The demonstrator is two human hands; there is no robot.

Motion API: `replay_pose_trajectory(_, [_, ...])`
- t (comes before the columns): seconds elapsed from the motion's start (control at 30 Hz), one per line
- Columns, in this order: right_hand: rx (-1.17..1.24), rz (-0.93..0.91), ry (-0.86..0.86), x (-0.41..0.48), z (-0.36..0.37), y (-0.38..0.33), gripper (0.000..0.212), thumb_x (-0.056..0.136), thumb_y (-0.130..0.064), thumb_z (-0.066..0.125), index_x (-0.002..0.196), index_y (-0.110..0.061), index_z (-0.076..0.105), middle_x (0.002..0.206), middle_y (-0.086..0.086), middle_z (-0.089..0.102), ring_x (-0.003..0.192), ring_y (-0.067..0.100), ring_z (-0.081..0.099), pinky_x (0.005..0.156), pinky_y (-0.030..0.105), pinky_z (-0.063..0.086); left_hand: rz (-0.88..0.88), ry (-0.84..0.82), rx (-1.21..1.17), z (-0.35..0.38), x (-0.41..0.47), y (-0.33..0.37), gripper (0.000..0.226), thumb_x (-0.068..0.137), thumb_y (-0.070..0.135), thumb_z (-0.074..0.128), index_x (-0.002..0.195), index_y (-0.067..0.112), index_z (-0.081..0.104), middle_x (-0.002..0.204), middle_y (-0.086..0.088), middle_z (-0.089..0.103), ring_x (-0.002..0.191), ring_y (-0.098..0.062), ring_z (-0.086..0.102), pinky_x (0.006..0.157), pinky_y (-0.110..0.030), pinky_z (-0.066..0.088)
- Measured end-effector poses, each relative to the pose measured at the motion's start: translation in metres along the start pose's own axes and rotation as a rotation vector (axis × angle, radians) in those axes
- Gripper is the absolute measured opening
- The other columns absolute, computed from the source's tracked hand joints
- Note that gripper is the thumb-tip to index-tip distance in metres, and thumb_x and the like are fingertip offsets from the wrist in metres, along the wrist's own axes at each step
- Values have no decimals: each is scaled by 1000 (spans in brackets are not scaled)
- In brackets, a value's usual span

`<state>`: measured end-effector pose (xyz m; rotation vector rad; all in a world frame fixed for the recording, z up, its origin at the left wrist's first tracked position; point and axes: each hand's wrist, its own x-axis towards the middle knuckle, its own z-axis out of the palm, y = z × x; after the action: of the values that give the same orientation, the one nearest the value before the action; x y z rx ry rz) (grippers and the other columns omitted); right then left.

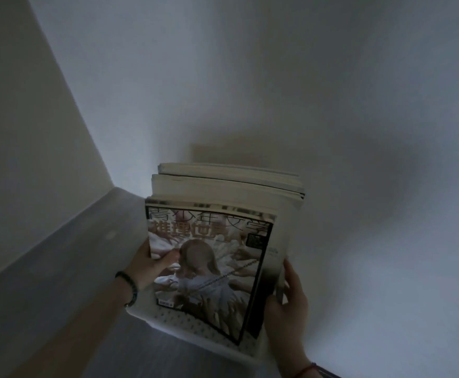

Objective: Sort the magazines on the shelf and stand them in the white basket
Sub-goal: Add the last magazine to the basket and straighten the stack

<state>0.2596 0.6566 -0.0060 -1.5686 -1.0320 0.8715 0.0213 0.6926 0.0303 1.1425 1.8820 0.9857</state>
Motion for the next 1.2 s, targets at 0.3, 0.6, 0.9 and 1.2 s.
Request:
replay_pose_trajectory(0.3, [124,58,188,51,10,-2,62,74,16,49,123,-21,54,103,-1,60,81,7,58,57,0,42,-1,-53,30,38,81,29,14,83,2,60,91,-8,66,85,-12,66,79,-29,60,84,-44,51])
replay_pose_trajectory(0.6, [132,72,165,88,18,-8,57,76,9,50,125,-21,52,104,-8,57,98,11,53,87,28,47,17,-130,-4,47,104,42,17,85,-2,54,76,6,66,41,9,66,48,-11,65,42,-9,50])
replay_pose_trajectory(0.9, [180,131,-66,79,1,-7,65,84,2,54,139,-17,26,142,6,40,127,20,42,98,30,40,110,89,-84,44,60,37,57,80,10,65,129,14,37,126,-12,51,122,-28,44,99,-44,42])
replay_pose_trajectory(1.2, [161,182,-164,44,12,-1,67,86,9,38,144,-17,16,151,9,26,137,25,27,114,48,27,-335,176,-470,91,-8,3,67,91,20,49,145,10,9,126,-18,48,96,-29,54,88,-47,45])
